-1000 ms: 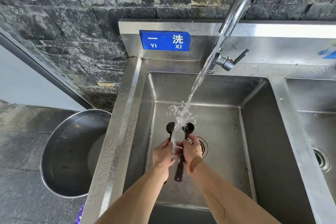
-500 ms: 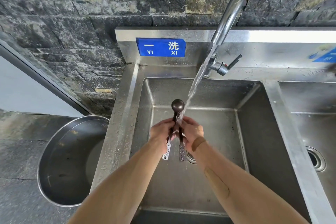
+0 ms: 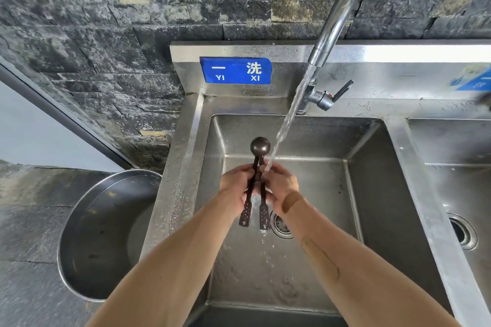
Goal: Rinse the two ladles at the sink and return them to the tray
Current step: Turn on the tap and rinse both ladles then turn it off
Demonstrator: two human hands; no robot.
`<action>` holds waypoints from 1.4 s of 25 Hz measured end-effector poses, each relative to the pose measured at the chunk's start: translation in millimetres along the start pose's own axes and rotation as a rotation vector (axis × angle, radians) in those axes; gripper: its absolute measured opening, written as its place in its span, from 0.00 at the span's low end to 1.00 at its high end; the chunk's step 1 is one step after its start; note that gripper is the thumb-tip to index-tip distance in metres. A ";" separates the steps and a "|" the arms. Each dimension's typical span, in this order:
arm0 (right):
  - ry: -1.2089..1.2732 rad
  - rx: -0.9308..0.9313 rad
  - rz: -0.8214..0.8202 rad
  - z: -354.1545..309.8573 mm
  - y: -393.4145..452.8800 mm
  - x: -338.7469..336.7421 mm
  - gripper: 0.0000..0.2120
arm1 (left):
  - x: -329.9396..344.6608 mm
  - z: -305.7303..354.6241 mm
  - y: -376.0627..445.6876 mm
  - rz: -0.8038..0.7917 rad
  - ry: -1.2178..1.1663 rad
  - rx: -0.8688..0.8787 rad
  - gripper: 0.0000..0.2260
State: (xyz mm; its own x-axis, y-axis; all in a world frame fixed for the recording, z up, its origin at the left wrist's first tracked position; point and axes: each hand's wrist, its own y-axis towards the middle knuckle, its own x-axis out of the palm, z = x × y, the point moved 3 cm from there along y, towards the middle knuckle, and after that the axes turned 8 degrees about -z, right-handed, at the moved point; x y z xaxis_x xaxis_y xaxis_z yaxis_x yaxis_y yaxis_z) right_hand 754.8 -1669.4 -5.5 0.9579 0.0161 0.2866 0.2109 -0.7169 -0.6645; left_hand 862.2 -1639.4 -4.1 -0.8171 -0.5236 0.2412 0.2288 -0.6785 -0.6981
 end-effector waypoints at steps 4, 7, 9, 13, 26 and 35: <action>0.039 0.076 0.033 38.0 -7.0 -14.3 0.07 | -15.7 -43.3 -5.5 0.047 -0.061 -0.077 0.08; 0.127 0.145 0.032 64.5 -15.1 -26.3 0.08 | -25.7 -70.4 -15.0 0.048 -0.107 -0.113 0.09; 0.142 0.180 0.035 80.0 -22.5 -33.2 0.08 | -30.0 -84.5 -22.9 0.046 -0.094 -0.139 0.09; 0.114 0.210 0.037 94.1 -36.4 -40.5 0.09 | -37.9 -103.9 -35.2 0.087 -0.045 -0.213 0.07; 0.110 -0.074 -0.112 -54.4 -21.1 3.8 0.09 | 24.0 38.0 -14.4 -0.144 -0.127 0.028 0.08; 0.060 -0.234 -0.159 -116.7 -39.8 15.2 0.09 | 63.9 92.0 -23.2 -0.255 0.076 0.180 0.07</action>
State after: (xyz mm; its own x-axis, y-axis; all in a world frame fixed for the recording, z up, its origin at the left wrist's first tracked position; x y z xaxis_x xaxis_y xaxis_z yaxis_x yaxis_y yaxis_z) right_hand 738.3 -1721.9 105.8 0.9016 0.1049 0.4197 0.3001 -0.8504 -0.4322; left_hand 853.4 -1704.5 89.5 -0.8957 -0.2894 0.3377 0.0958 -0.8670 -0.4890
